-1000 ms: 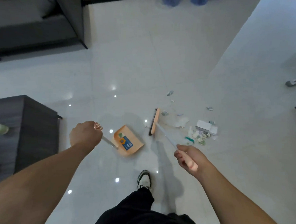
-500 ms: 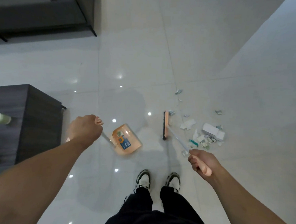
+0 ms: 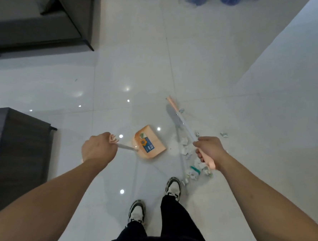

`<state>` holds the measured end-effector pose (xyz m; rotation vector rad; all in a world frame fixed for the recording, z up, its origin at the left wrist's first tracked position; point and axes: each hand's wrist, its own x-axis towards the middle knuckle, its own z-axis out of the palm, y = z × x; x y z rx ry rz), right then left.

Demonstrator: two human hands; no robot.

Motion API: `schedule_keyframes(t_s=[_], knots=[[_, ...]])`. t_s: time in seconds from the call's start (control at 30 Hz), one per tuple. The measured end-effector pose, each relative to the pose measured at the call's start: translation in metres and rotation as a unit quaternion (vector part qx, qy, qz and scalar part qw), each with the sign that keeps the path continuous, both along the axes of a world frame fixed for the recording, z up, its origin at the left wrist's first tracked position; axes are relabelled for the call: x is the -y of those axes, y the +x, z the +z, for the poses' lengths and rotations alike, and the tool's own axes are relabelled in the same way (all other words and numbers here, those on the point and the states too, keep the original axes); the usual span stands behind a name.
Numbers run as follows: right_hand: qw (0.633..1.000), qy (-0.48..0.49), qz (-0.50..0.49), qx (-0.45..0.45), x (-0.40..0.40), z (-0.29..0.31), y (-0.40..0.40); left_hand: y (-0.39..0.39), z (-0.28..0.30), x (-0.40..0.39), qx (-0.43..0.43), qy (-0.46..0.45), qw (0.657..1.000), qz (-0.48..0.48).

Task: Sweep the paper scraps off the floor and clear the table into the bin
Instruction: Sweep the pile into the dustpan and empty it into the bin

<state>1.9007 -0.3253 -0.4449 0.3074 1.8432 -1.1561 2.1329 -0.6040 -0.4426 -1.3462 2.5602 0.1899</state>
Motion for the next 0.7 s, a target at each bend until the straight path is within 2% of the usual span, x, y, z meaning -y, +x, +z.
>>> schedule_keyframes(t_s=[0.13,0.2,0.37,0.7], knots=[[0.976,0.108,0.159,-0.100,0.014,-0.047,-0.048,-0.014,-0.011,-0.017,0.020,0.005,1.000,0.015],[0.966,0.138,0.198,-0.095,0.012,-0.066,-0.060,-0.011,-0.016,-0.024,0.031,0.010,0.999,0.017],[0.958,0.186,0.219,-0.002,-0.027,-0.082,-0.045,0.001,-0.019,-0.025,0.057,0.009,0.998,0.032],[0.955,0.198,0.220,0.039,-0.074,-0.025,0.052,-0.026,-0.014,-0.021,0.036,0.023,0.999,-0.001]])
